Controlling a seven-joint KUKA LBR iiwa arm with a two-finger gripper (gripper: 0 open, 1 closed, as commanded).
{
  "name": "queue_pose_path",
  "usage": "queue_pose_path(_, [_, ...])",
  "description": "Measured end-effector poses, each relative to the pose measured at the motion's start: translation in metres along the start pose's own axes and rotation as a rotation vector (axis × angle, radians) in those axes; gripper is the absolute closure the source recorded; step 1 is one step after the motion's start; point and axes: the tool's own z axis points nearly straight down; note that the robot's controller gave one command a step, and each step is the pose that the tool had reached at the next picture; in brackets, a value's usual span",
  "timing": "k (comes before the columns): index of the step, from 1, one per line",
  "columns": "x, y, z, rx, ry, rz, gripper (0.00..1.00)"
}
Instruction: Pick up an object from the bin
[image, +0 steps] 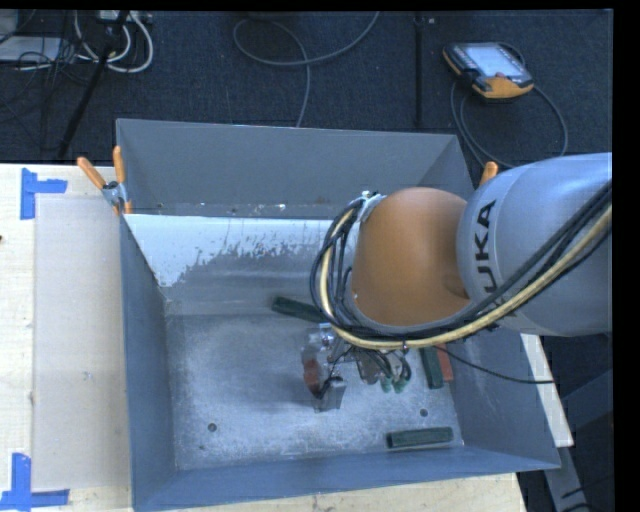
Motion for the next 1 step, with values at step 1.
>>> queue_pose_path(1, [0.0048,0.0327,-0.0646,0.0,0.0,-0.026,1.0])
